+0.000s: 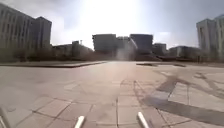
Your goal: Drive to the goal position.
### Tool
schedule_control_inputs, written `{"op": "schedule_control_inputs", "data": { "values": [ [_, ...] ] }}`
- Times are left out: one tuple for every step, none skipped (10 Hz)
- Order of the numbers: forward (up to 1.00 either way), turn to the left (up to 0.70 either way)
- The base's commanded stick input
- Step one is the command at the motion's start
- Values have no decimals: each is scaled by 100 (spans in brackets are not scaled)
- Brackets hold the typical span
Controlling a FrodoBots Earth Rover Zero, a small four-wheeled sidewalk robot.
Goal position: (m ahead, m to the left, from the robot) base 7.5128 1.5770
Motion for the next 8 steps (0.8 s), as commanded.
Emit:
{"op": "schedule_control_inputs", "data": {
  "values": [
    [100,0],
    [100,0],
    [100,0],
    [100,0],
    [100,0],
    [100,0],
    [100,0],
    [100,0]
  ]
}}
